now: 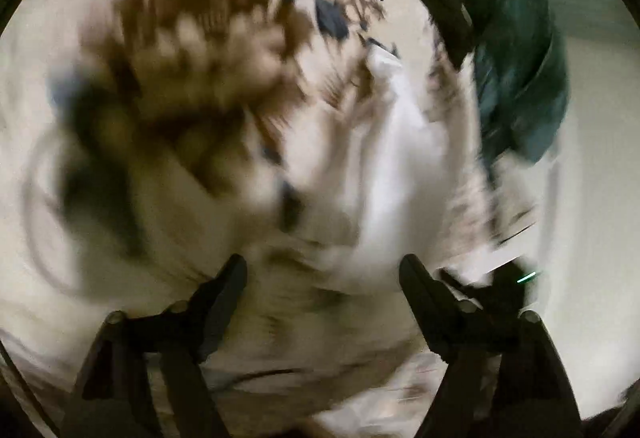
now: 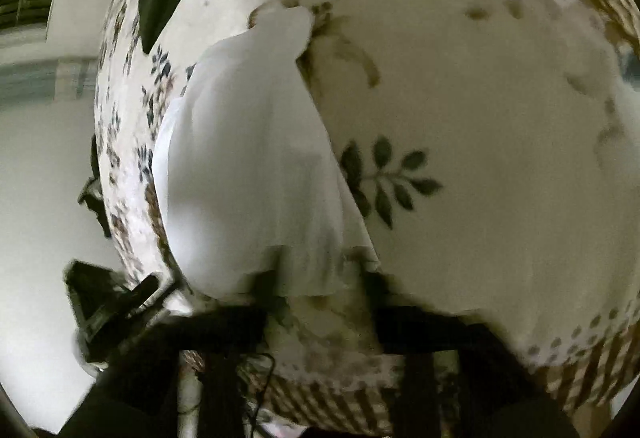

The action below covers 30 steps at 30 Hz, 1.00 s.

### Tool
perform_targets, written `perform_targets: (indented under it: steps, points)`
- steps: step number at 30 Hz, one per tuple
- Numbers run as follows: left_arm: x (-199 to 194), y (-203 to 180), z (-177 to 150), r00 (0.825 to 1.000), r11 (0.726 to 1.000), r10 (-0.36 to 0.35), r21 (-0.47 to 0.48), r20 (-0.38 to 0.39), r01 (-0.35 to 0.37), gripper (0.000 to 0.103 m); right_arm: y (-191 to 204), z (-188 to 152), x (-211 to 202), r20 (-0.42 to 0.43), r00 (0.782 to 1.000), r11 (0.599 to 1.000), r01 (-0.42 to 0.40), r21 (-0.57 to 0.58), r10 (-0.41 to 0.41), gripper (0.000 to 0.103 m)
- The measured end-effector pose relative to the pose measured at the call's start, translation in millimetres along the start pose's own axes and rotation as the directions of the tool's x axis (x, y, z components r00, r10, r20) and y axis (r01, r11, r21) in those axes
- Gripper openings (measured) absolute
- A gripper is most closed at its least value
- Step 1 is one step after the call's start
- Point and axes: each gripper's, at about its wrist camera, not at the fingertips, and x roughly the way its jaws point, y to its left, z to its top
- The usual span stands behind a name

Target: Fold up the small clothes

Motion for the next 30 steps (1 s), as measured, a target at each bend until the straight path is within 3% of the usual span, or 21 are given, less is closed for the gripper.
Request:
perform_targets:
  steps: [3, 5, 6, 7, 8, 9, 11, 13, 14, 15, 17, 19, 22, 25, 26, 27, 28, 29, 30]
  points:
    - [48, 14, -14, 0.990, 0.973, -0.140, -0.188, -0.021, 0.134, 0.077, -22, -7, 18, -0.069, 0.994, 0.987, -0.079, 0.138, 0.089, 0.068]
    - [69, 18, -18, 0.989, 0.959, -0.143, -0.242, 0.030, 0.146, 0.073, -35, -13, 39, -0.100, 0.977, 0.955, -0.161, 0.248, 0.191, 0.068]
    - [75, 20, -18, 0.987, 0.953, -0.145, -0.257, 0.074, 0.160, 0.044, -41, -15, 45, -0.092, 0.969, 0.939, -0.195, 0.284, 0.229, 0.067]
    - [76, 22, -18, 0.981, 0.948, -0.146, -0.265, 0.125, 0.175, 0.026, -48, -16, 48, -0.022, 0.961, 0.910, -0.252, 0.331, 0.274, 0.061]
    - [74, 23, -18, 0.976, 0.944, -0.146, -0.273, 0.162, 0.186, 0.020, -53, -15, 47, 0.031, 0.960, 0.896, -0.269, 0.353, 0.277, 0.023]
    - [71, 23, -18, 0.971, 0.941, -0.149, -0.275, 0.187, 0.198, 0.019, -57, -14, 49, 0.039, 0.960, 0.889, -0.271, 0.369, 0.277, 0.013]
    - [70, 19, -18, 0.976, 0.951, -0.158, -0.244, 0.151, 0.192, 0.020, -61, -9, 44, 0.074, 0.964, 0.888, -0.266, 0.376, 0.257, 0.013]
    - [65, 7, -17, 0.994, 0.982, -0.087, -0.163, 0.062, 0.096, 0.028, -57, -4, 40, 0.039, 0.970, 0.912, -0.240, 0.332, 0.241, 0.014]
    - [58, 4, -15, 0.998, 0.990, -0.054, -0.129, 0.039, 0.059, 0.047, -54, -1, 35, 0.007, 0.978, 0.934, -0.202, 0.294, 0.209, 0.022]
    - [49, -3, -13, 1.000, 0.997, -0.007, -0.070, 0.014, 0.008, 0.072, -50, 3, 27, 0.001, 0.983, 0.952, -0.176, 0.251, 0.182, 0.044]
    - [33, -15, -6, 0.999, 0.999, 0.040, 0.023, 0.022, -0.040, 0.075, -44, 11, 13, 0.030, 0.985, 0.967, -0.172, 0.188, 0.169, 0.075]
    - [27, -22, 10, 0.998, 0.995, 0.056, 0.084, 0.041, -0.059, 0.075, -39, 26, 8, 0.037, 0.979, 0.970, -0.203, 0.130, 0.200, 0.077]
    - [53, -30, 48, 0.999, 0.993, 0.014, 0.117, 0.041, -0.019, 0.075, -30, 55, 39, -0.062, 0.959, 0.958, -0.271, 0.089, 0.277, 0.077]
    - [90, -36, 74, 1.000, 0.988, 0.010, 0.156, -0.016, -0.007, 0.075, -24, 69, 76, -0.146, 0.921, 0.932, -0.347, 0.108, 0.360, 0.077]
    - [87, -38, 75, 1.000, 0.986, 0.018, 0.169, -0.018, -0.015, 0.073, -22, 71, 81, -0.150, 0.910, 0.921, -0.374, 0.107, 0.387, 0.077]
    - [89, -43, 77, 1.000, 0.983, -0.004, 0.186, -0.010, 0.006, 0.072, -17, 73, 84, -0.147, 0.908, 0.920, -0.381, 0.093, 0.391, 0.070]
    - [85, -46, 74, 1.000, 0.979, -0.018, 0.205, -0.001, 0.018, 0.063, -11, 76, 87, -0.156, 0.909, 0.922, -0.381, 0.070, 0.387, 0.060]
    - [83, -51, 70, 1.000, 0.974, -0.013, 0.225, 0.000, 0.013, 0.038, -6, 77, 89, -0.165, 0.909, 0.924, -0.379, 0.054, 0.383, 0.035]
    - [82, -55, 69, 1.000, 0.973, -0.008, 0.232, 0.001, 0.008, 0.023, -1, 77, 88, -0.162, 0.913, 0.927, -0.372, 0.045, 0.374, 0.022]
